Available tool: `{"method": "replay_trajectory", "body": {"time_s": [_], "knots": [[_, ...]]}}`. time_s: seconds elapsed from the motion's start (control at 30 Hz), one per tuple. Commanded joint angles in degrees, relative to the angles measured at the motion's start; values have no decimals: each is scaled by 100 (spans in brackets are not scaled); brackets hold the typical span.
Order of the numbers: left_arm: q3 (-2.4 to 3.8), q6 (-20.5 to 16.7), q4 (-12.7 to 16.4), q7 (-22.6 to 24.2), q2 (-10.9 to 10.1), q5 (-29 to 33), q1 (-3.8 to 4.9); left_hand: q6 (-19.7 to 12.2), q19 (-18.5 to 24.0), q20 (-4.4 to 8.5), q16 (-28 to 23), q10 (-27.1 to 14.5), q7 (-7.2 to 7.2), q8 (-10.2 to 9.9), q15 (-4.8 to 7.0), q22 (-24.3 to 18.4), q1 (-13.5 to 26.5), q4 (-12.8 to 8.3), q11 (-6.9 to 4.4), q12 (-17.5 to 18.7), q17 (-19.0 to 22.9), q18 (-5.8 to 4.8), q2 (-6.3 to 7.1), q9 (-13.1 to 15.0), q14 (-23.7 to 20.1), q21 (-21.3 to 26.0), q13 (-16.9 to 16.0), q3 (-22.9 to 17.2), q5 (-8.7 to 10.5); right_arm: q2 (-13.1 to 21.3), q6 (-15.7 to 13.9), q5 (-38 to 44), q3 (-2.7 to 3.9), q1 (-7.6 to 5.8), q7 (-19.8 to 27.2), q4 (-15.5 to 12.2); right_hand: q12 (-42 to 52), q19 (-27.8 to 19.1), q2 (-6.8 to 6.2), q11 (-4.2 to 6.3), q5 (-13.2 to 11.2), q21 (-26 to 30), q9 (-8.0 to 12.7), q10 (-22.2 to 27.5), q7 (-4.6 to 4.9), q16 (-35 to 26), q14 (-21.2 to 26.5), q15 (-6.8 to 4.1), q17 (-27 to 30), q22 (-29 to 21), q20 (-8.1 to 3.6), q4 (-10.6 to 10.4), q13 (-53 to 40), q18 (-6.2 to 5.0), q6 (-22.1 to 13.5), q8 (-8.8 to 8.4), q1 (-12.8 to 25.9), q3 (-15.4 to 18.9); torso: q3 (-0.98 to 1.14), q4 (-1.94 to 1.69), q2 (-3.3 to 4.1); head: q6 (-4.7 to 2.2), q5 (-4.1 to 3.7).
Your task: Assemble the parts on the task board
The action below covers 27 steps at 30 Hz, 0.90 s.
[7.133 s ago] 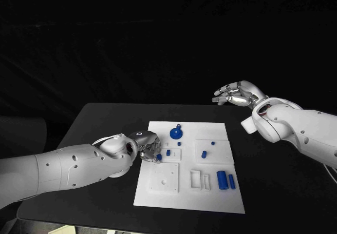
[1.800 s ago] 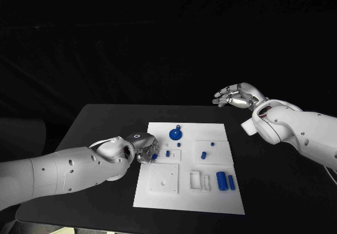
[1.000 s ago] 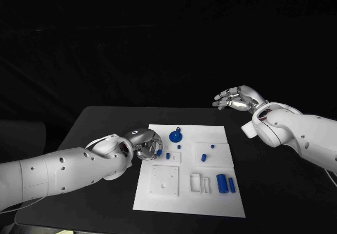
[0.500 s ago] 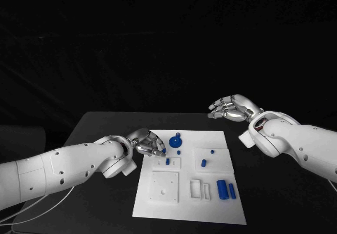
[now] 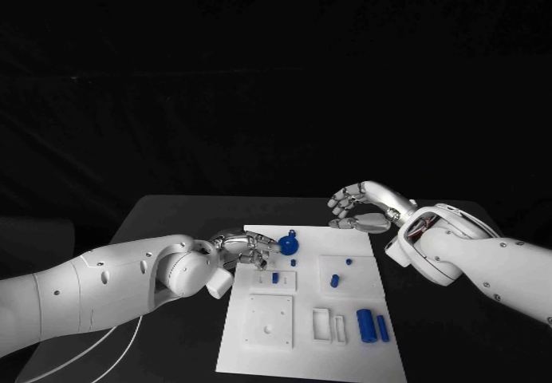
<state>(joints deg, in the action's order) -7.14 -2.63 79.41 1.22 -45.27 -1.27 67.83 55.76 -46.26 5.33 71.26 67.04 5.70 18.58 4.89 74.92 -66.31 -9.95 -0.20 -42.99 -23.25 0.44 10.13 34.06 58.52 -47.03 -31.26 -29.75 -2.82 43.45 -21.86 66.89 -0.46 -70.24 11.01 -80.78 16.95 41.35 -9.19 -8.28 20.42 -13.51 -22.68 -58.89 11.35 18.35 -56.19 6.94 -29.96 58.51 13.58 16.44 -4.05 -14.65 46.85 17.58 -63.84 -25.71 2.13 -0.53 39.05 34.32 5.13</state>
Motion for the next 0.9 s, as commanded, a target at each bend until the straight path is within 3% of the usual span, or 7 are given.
{"method": "replay_trajectory", "body": {"time_s": [0.03, 0.13, 0.23, 0.27, 0.47, 0.63, 0.9], "knots": [[15, 494, -34, 316, 38, 934, 6, -35, 34, 487, -11, -46, 24, -43, -4, 91, 0, -32, -10, -32, -6, -44, -77, 8, -51, 21, -10, 25, -23, -23, -409, 901, -23, 17, 167, -115, -30, -20, -40, 1, -52, 31, 7, -36, -21, -15, -15, 33, -5, 11, 14, 25, 8, -35, 57, 43, -84, -20, -3, 3, 1, -62, 3], [34, 543, -80, 381, 50, 1125, 3, -52, 43, 480, -16, -65, 31, -59, -10, 87, 39, -80, -3, -34, -6, -44, -123, 7, -66, 40, -11, 54, -24, -72, -588, 1115, -69, 18, 133, -176, -35, -28, -97, -2, -77, 40, 11, -34, -25, -23, -3, 38, -3, 12, 20, 20, 10, -34, 70, 48, -114, -22, -5, 2, 3, -103, 9], [112, 607, -150, 467, 70, 1329, -3, -73, 55, 470, -24, -95, 42, -78, -21, 82, 88, -136, 8, -34, -4, -44, -165, 5, -89, 64, -10, 81, -27, -170, -786, 1213, -101, 18, 112, -223, -43, -61, -161, -6, -101, 60, 15, -29, -34, -45, 33, 55, 5, 14, 29, 14, 11, -26, 88, 56, -132, -22, -5, 8, 5, -156, 8], [121, 613, -167, 492, 73, 1381, -3, -74, 55, 468, -21, -94, 42, -79, -22, 81, 96, -149, 8, -39, -6, -44, -182, 6, -88, 69, -12, 85, -28, -208, -847, 1213, -103, 18, 114, -218, -48, -77, -183, -9, -108, 68, 16, -22, -37, -56, 50, 65, 9, 17, 32, 12, 13, -21, 95, 59, -135, -21, -6, 6, 6, -211, 4], [172, 676, -237, 547, 131, 1511, -6, -81, 55, 461, -17, -110, 46, -90, -26, 78, 158, -218, 11, -52, -10, -44, -240, 9, -95, 90, -16, 112, -32, -423, -1061, 1210, -104, 18, 29, -151, -66, -177, -251, -19, -144, 109, 24, -6, -57, -115, 153, 115, 33, 41, 46, 2, 13, 6, 136, 77, -139, -24, -10, -4, 4, -319, -33], [245, 753, -249, 594, 189, 1563, -16, -86, 52, 458, -16, -119, 48, -98, -28, 77, 200, -261, 14, -60, -11, -44, -281, 11, -101, 102, -18, 123, -36, -629, -1131, 1201, -106, 19, -87, -62, -71, -249, -267, -21, -250, 125, 36, -10, -61, -149, 217, 147, 51, 83, 52, -10, 11, 27, 152, 80, -120, -29, -17, -13, 1, -387, -70], [272, 857, -251, 631, 210, 1591, -27, -86, 46, 456, -6, -126, 49, -105, -28, 78, 258, -321, 14, -78, -17, -44, -336, 14, -101, 116, -24, 135, -39, -873, -1290, 1193, -106, 30, -188, 37, -65, -260, -256, -12, -386, 112, 47, -35, -78, -142, 209, 145, 52, 135, 51, -19, 7, 26, 182, 90, -128, -76, -12, -16, 4, -456, -90]]}}
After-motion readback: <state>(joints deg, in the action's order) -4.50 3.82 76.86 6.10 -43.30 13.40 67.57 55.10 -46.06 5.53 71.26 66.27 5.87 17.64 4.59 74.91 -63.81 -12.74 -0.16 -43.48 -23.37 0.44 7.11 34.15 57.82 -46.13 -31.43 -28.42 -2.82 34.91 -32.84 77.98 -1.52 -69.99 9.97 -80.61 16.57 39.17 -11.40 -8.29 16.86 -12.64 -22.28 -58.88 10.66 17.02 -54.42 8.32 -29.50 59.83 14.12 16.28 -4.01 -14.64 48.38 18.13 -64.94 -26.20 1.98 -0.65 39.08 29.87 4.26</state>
